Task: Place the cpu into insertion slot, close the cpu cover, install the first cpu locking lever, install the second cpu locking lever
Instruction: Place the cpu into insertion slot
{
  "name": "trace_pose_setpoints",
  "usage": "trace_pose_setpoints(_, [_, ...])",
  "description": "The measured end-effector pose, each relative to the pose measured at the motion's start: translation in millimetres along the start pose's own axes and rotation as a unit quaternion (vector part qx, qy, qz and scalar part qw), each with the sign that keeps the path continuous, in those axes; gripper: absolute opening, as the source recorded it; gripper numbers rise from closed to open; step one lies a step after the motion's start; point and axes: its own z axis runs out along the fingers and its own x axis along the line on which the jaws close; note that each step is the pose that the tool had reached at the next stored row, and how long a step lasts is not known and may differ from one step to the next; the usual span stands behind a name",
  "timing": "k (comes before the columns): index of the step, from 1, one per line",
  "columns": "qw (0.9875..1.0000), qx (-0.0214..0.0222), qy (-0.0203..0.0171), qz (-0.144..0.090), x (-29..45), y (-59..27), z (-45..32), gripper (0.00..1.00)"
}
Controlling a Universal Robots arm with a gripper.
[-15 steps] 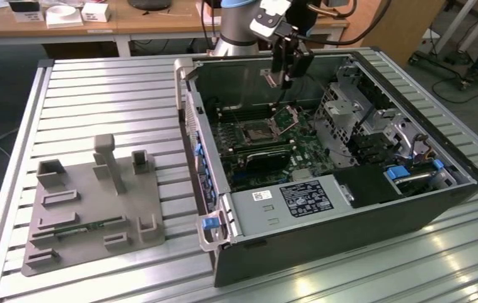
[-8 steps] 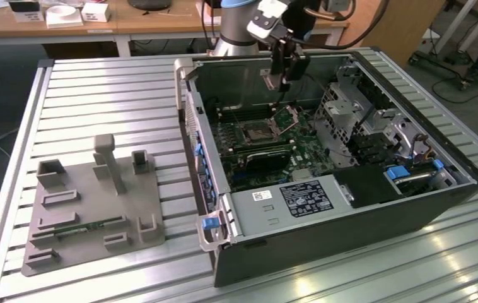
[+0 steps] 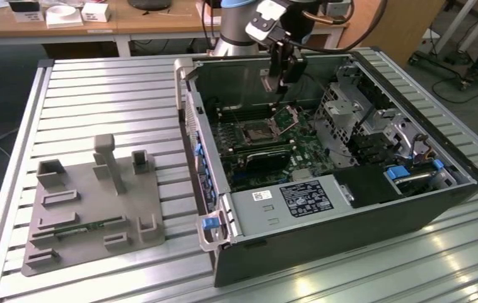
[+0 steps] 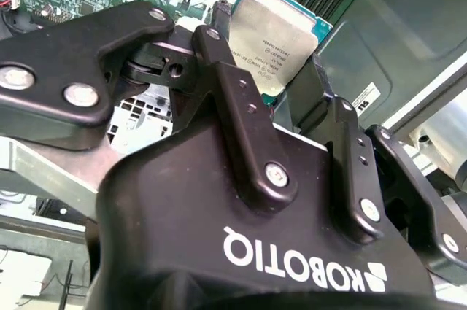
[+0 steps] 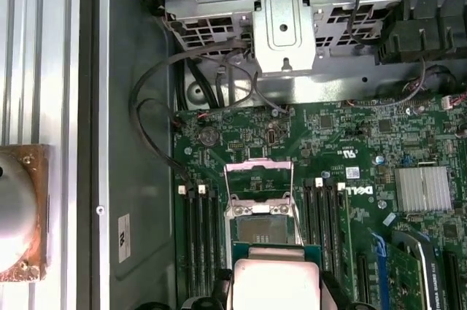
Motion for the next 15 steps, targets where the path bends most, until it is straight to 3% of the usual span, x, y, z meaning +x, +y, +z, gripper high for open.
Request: trace_pose_setpoints(15, [1.0000, 0.0042, -0.0008, 0.000, -0.6, -0.6, 17.8, 0.54])
